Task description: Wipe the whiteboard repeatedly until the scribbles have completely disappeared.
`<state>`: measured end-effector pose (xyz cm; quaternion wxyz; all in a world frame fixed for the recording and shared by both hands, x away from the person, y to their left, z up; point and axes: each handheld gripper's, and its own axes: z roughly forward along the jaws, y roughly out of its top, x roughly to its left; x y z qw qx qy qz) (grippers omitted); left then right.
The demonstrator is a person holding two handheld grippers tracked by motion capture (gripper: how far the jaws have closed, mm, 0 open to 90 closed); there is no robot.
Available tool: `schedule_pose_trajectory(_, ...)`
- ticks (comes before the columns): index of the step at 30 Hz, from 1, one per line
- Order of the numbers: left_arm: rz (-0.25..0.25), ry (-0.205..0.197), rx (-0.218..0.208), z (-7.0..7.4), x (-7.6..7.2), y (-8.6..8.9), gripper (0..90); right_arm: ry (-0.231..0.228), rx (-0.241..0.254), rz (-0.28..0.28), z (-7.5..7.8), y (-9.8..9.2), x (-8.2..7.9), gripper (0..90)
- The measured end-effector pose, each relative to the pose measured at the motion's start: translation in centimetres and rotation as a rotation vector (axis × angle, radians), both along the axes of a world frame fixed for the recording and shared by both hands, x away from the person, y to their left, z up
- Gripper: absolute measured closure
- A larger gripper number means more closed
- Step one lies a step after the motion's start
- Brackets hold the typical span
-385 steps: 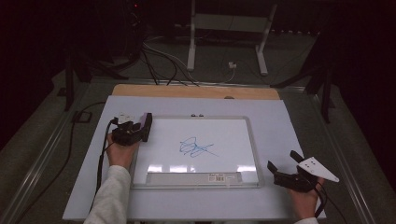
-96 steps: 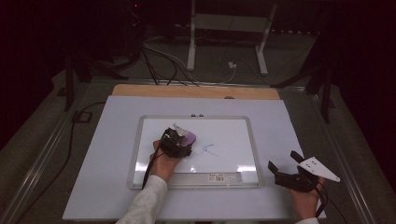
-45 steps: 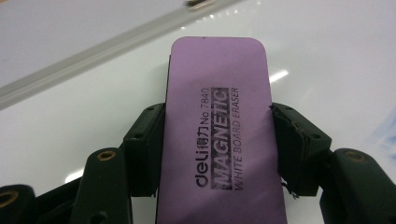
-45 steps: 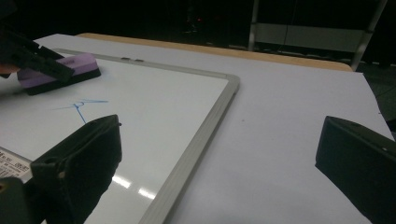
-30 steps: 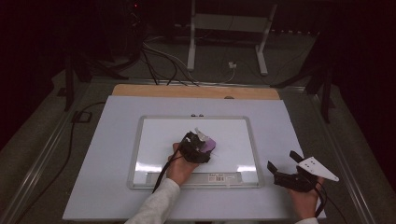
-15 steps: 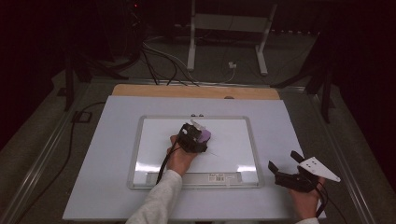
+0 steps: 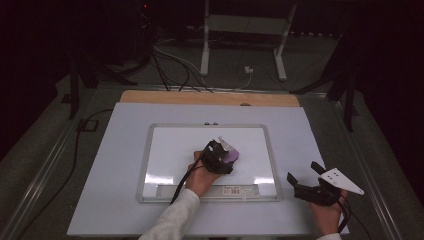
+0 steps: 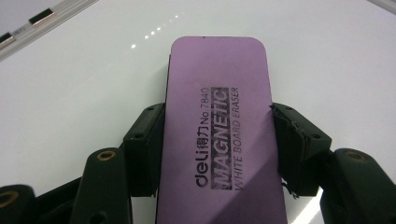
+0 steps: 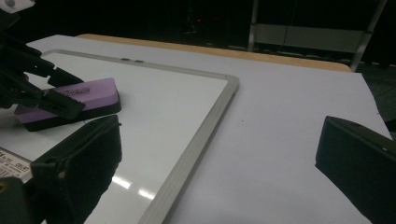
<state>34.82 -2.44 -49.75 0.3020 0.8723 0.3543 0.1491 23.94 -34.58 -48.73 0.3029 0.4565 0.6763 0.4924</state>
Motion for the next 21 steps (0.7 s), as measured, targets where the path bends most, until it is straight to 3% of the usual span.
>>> schedule_pose_trajectory(3,0.036,-0.038,0.043,0.0,0.4,0.5,41.8,-0.001,0.001,-0.001,0.0,0.0,-0.1,0.6)
schedule_pose_trajectory(5,0.074,-0.04,0.052,0.0,1.0,1.4,41.8,-0.002,0.002,-0.002,0.0,-0.1,-0.1,0.6)
schedule_pose_trajectory(9,0.152,-0.026,0.043,0.0,2.3,3.2,41.7,0.001,0.001,-0.003,0.0,-0.1,-0.1,0.6)
schedule_pose_trajectory(11,0.163,-0.006,0.018,-0.1,2.5,3.5,41.7,0.001,0.0,-0.001,0.0,-0.1,0.0,0.6)
schedule_pose_trajectory(13,0.157,-0.015,0.026,0.0,2.3,3.2,41.7,0.004,0.0,0.0,0.0,0.0,0.0,0.6)
schedule_pose_trajectory(15,0.131,0.005,-0.002,-0.1,2.0,2.8,41.7,0.003,-0.002,0.0,-0.1,0.1,0.1,0.6)
schedule_pose_trajectory(21,0.044,0.016,-0.029,-0.2,0.1,0.0,41.7,0.004,-0.004,0.003,-0.1,0.2,0.1,0.6)
